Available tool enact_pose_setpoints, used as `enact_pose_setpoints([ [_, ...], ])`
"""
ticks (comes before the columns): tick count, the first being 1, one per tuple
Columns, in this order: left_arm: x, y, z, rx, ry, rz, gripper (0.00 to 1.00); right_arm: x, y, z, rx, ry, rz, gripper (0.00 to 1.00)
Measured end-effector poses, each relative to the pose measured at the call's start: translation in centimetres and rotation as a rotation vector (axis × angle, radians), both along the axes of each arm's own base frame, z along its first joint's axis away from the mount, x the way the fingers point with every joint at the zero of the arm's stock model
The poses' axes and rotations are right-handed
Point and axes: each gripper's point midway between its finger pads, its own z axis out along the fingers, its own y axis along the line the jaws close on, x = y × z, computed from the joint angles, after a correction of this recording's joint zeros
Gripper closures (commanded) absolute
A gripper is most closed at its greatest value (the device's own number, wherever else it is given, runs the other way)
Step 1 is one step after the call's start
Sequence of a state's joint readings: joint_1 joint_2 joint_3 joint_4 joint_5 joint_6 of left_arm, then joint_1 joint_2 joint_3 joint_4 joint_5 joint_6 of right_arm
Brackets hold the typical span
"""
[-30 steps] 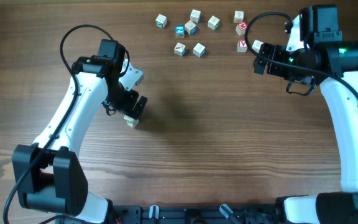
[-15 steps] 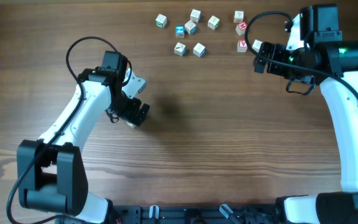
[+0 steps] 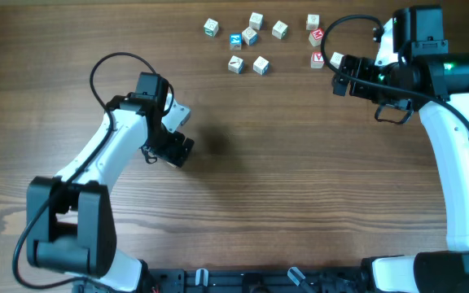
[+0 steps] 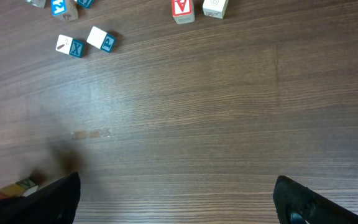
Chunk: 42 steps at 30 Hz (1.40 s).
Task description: Form a tower
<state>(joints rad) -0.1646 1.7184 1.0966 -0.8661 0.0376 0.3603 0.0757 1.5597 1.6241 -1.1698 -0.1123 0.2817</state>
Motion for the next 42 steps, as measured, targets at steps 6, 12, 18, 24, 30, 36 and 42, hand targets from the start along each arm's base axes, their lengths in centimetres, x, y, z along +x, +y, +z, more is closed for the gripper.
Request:
enact_pose_setpoints([
  [6, -0.5, 0.2, -1.8, 0.018, 0.061, 0.001, 0.24, 0.0, 0.0, 0.0, 0.000, -0.001, 0.000, 0.00],
  [12, -0.5, 0.3, -1.9, 0.021, 0.062, 0.005, 0.39, 0.1, 0.0, 0.1, 0.000, -0.004, 0.000, 0.00],
  [18, -0.5, 0.3, -1.9, 0.021, 0.062, 0.004, 0.37, 0.1, 0.0, 0.0, 0.000, -0.003, 0.000, 0.00],
  [24, -0.5, 0.3, -1.9, 0.021, 0.062, 0.005, 0.53, 0.1, 0.0, 0.0, 0.000, -0.003, 0.000, 0.00],
  [30, -0.5, 0.3, -1.9, 0.021, 0.062, 0.004, 0.53, 0.1, 0.0, 0.1, 0.000, -0.004, 0.000, 0.00],
  [36, -0.5, 0.3, -1.9, 0.021, 0.062, 0.004, 0.61, 0.1, 0.0, 0.1, 0.000, -0.004, 0.000, 0.00],
  [42, -0.5, 0.3, -1.9, 0.021, 0.062, 0.003, 0.76, 0.1, 0.0, 0.1, 0.000, -0.004, 0.000, 0.00],
])
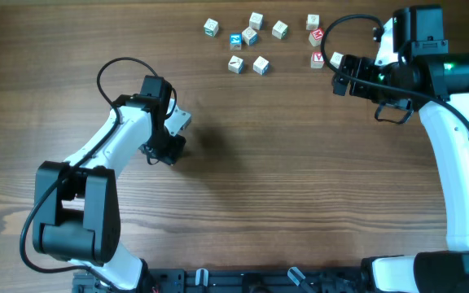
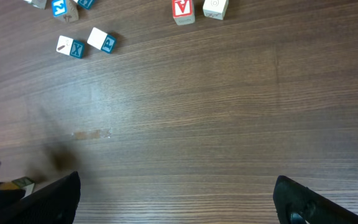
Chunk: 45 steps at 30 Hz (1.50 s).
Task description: Form a tower
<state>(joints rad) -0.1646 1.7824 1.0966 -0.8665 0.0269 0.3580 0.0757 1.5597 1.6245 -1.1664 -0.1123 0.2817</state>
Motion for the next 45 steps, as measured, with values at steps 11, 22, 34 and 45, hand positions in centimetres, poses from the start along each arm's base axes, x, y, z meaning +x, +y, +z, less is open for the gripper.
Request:
enact_pose_setpoints([
  [11, 0.0, 0.0, 0.0, 0.000, -0.001, 0.001, 0.73, 0.0, 0.0, 0.0, 0.000, 0.000, 0.000, 0.00],
  [22, 0.0, 0.0, 0.0, 0.000, 0.000, 0.005, 0.41, 0.0, 0.0, 0.0, 0.000, 0.000, 0.000, 0.00],
  [34, 0.3, 0.0, 0.0, -0.001, -0.010, 0.004, 0.00, 0.0, 0.0, 0.0, -0.003, -0.002, 0.006, 0.00],
  [45, 1.5, -0.3, 13.3, -0.085, -0.421, 0.062, 0.00, 0.5, 0.0, 0.2, -0.011, -0.025, 0.023, 0.00],
])
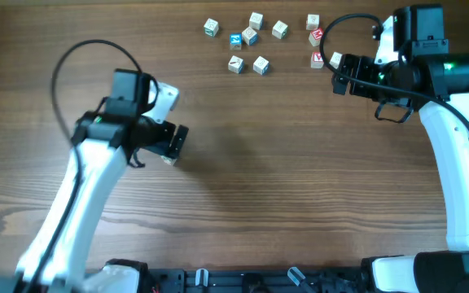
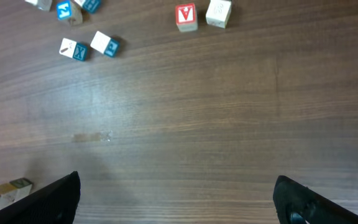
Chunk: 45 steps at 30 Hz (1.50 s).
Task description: Form a tower
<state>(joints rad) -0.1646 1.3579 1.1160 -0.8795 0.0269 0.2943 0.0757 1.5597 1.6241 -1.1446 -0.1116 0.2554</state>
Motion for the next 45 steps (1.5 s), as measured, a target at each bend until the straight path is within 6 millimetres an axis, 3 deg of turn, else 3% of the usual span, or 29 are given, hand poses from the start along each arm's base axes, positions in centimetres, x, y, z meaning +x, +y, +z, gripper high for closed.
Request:
enact_pose_setpoints([
  [3, -1.7, 0.3, 7.2, -0.068, -0.230, 0.046, 0.00, 0.0, -0.2, -0.1, -0.010, 0.001, -0.005, 0.00],
  [6, -5.1, 0.8, 13.4, -0.124, -0.447, 0.060, 0.00, 0.0, -0.3, -0.1, -0.015, 0.002, -0.007, 0.00],
  [10, -9.8, 1.6, 16.9, -0.188, -0.579, 0.096, 0.00, -0.1, -0.3, -0.1, -0.015, 0.007, -0.007, 0.00],
  [14, -13.2, 2.2, 16.7, -0.214, -0.578, 0.123, 0.00, -0.4, -0.4, -0.3, -0.019, 0.019, -0.008, 0.00],
  [18, -15.7, 2.7, 17.9, -0.246, -0.660, 0.137, 0.00, -0.4, -0.4, -0.3, -0.019, 0.019, -0.009, 0.00],
  [23, -17.7, 3.2, 15.9, -0.225, -0.585, 0.155, 0.00, -0.4, -0.4, -0.3, -0.019, 0.019, -0.009, 0.00],
  [36, -18.0, 3.2, 15.4, -0.219, -0.561, 0.156, 0.00, -0.4, -0.4, -0.3, -0.019, 0.018, -0.009, 0.00],
  [41, -17.8, 1.9, 16.1, -0.280, -0.577, 0.101, 0.00, -0.4, -0.4, -0.3, -0.019, 0.018, -0.009, 0.01],
  [45, -17.2, 1.0, 17.8, -0.327, -0.642, 0.060, 0.00, -0.4, -0.4, -0.3, -0.019, 0.017, -0.009, 0.00],
])
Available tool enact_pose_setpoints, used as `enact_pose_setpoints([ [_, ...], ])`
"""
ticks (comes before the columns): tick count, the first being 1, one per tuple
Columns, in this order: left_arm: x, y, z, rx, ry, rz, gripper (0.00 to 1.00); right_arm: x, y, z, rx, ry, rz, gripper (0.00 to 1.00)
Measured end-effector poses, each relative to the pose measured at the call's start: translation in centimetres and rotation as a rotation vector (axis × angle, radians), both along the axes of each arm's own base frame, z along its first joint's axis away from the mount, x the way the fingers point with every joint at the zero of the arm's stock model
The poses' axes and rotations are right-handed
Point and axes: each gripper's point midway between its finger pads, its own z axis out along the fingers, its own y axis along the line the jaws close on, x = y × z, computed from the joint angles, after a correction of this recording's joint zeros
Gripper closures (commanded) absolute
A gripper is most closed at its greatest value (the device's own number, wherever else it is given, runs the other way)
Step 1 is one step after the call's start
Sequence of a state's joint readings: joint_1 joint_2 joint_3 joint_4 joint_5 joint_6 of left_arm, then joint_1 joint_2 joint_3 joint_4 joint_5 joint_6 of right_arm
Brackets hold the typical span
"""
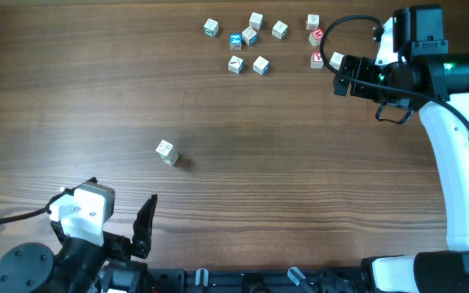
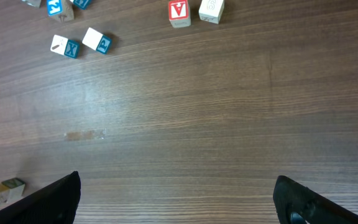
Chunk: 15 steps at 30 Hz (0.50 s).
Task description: Form a tower
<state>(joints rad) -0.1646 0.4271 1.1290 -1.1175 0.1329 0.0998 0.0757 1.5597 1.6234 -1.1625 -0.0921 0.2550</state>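
Note:
A small stack of lettered cubes (image 1: 167, 152) stands alone on the wooden table (image 1: 300, 187), left of centre. In the right wrist view the stack (image 2: 2, 190) shows at the bottom left edge with red, yellow and green faces. My left gripper (image 1: 143, 228) is drawn back to the front left corner, well clear of the stack; its jaw gap does not show. My right gripper (image 1: 340, 75) hovers at the back right beside the loose cubes. In its own view, the right gripper (image 2: 178, 200) is wide open with nothing between its fingers.
Several loose cubes (image 1: 247, 39) lie scattered along the back edge. They include a red A cube (image 2: 178, 12), a white cube (image 2: 211, 9) and two blue-lettered cubes (image 2: 79, 43). The right arm's white link (image 1: 462, 163) runs down the right side.
My left arm has gone from the stack to the front left corner, leaving the stack standing free. The right gripper has barely shifted and is still open.
My left gripper stayed at the spot left of centre through all three earlier moments, its arm changing pose, with a cube showing beneath it at the last. Now the stack stands there alone and the arm is withdrawn. The right arm stayed open by the loose cubes.

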Motion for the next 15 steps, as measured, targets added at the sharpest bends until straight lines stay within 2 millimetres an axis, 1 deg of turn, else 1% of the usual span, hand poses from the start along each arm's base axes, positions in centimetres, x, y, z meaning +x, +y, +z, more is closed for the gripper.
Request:
enact_pose_setpoints([
  [2, 0.4, -0.2, 0.2, 0.025, -0.012, -0.020, 0.00, 0.0, 0.0, 0.0, 0.000, 0.000, 0.000, 0.00],
  [4, 2.6, -0.7, -0.6, 0.060, 0.051, -0.045, 0.00, 0.0, 0.0, 0.0, 0.000, 0.000, 0.000, 0.00],
  [5, 3.2, -0.9, -1.0, 0.067, 0.073, -0.050, 0.00, 0.0, 0.0, 0.0, 0.000, -0.001, 0.000, 0.00],
  [7, 6.1, -1.5, -2.8, 0.095, 0.207, -0.070, 0.00, 0.0, 0.0, 0.0, 0.000, 0.001, 0.000, 0.00],
  [8, 8.4, -1.9, -4.2, 0.118, 0.300, -0.080, 0.00, 0.0, 0.0, -0.1, -0.001, 0.002, -0.001, 0.00],
  [9, 10.7, -2.3, -6.2, 0.143, 0.404, -0.091, 0.00, -0.1, -0.1, -0.1, -0.003, 0.004, -0.002, 0.00],
  [10, 11.5, -2.2, -8.1, 0.173, 0.501, -0.095, 0.00, 0.0, -0.1, -0.1, -0.004, 0.000, -0.002, 0.00],
  [11, 12.5, -2.1, -9.3, 0.204, 0.585, -0.096, 0.00, 0.0, -0.1, -0.1, -0.004, 0.002, -0.002, 0.00],
  [12, 14.9, -2.1, -10.2, 0.236, 0.634, -0.089, 0.00, -0.1, -0.1, -0.2, -0.004, 0.004, -0.002, 0.00],
  [13, 15.8, -2.0, -11.1, 0.255, 0.666, -0.089, 0.00, -0.1, -0.1, -0.1, -0.004, 0.004, -0.002, 0.00],
  [15, 16.4, -1.7, -14.0, 0.325, 0.772, -0.121, 0.00, -0.1, -0.1, -0.1, -0.004, 0.003, -0.002, 0.00],
])
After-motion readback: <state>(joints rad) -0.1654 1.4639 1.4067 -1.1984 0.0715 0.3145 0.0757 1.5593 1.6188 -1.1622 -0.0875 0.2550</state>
